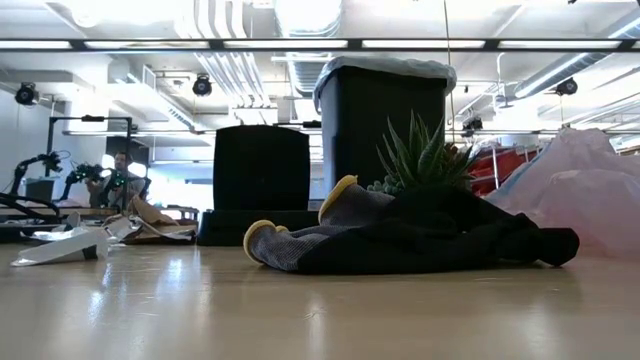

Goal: Place trash/remove bag and relplace
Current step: Put the white paper into the trash bin

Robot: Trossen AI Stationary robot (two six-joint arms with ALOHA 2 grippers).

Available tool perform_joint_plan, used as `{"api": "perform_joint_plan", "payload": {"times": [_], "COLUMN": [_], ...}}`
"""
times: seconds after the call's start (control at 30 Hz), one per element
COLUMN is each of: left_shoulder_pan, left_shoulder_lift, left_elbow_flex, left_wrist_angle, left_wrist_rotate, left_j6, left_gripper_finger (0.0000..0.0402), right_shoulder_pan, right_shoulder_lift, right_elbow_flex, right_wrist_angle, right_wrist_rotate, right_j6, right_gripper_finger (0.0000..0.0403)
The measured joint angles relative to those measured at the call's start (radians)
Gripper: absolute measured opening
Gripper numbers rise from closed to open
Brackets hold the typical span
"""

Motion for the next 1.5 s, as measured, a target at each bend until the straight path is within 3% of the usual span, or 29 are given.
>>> {"api": "perform_joint_plan", "payload": {"times": [0.2,0.4,0.53,0.7,0.87,1.13,1.33,1.5], "left_shoulder_pan": [0.0,0.003,0.004,0.008,0.009,0.009,0.009,0.008], "left_shoulder_lift": [-0.038,-0.016,0.017,0.069,0.102,0.109,0.112,0.154], "left_elbow_flex": [0.0,-0.015,-0.015,-0.045,-0.131,-0.297,-0.441,-0.522], "left_wrist_angle": [-0.32,-0.753,-0.952,-1.119,-1.123,-0.924,-0.691,-0.591], "left_wrist_rotate": [-0.007,0.001,0.078,0.273,0.399,0.476,0.502,0.526], "left_j6": [-0.242,-0.699,-0.919,-1.062,-1.142,-1.172,-1.172,-1.172], "left_gripper_finger": [0.0226,0.0234,0.022,0.02,0.0183,0.0189,0.0215,0.0233], "right_shoulder_pan": [-0.081,-0.208,-0.318,-0.418,-0.509,-0.538,-0.459,-0.343], "right_shoulder_lift": [-0.11,-0.154,-0.124,-0.076,-0.037,-0.036,-0.085,-0.11], "right_elbow_flex": [0.001,0.001,-0.001,-0.014,-0.016,-0.016,-0.016,-0.016], "right_wrist_angle": [-0.166,-0.462,-0.626,-0.632,-0.638,-0.668,-0.667,-0.663], "right_wrist_rotate": [0.181,0.444,0.476,0.444,0.356,0.298,0.288,0.294], "right_j6": [-0.041,-0.062,0.022,0.025,0.068,0.099,0.064,0.064], "right_gripper_finger": [0.0,0.0,0.0,0.0004,0.0054,0.0192,0.0267,0.0293]}}
